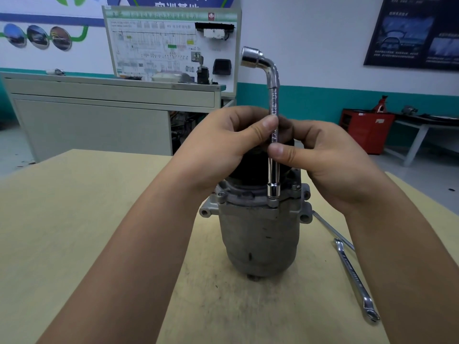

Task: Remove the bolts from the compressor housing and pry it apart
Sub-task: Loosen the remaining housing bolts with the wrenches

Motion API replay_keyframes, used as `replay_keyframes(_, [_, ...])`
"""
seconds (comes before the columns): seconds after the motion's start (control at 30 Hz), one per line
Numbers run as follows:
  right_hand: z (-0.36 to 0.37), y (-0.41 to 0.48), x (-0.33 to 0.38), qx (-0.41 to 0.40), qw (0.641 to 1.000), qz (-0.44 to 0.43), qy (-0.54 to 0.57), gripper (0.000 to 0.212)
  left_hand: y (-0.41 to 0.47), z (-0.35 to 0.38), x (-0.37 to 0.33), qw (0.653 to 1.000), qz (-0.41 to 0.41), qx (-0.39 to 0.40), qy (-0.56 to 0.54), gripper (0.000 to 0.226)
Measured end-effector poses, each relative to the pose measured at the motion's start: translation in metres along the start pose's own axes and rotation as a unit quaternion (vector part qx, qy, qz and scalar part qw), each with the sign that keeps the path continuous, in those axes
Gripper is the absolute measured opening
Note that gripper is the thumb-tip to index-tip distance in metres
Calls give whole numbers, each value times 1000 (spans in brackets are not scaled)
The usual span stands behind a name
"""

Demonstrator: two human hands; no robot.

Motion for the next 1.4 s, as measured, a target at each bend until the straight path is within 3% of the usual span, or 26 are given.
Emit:
replay_keyframes(0.47, [-4, 0, 1, 37, 999, -3, 13, 32, 1, 2, 0, 1000, -18, -24, 5, 16])
replay_keyframes(0.73, [-1, 0, -1, 12, 1000, -13, 4, 36, 1, 3, 1, 999, -7, -29, -11, 20])
replay_keyframes(0.9, [-1, 0, -1, 7, 1000, -20, 16, 24, 3, 3, 3, 999, -17, -33, -22, 16])
replay_keyframes(1.3, [-1, 1, -2, 18, 998, -24, 59, 22, 0, -1, 0, 997, 5, 52, -59, 24])
replay_keyframes(1.4, [-2, 1, 0, 20, 997, -24, 69, 21, 0, 0, 1, 998, 1, 41, -44, 26])
Point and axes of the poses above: each hand's wrist, its own y-axis towards the middle knuckle, its own z-axis out of the palm, x = y × z, the point moved 1 cm from there along y, towards the middle knuckle, and after that the axes turned 15 degrees about -z, right-handed, at the moved point
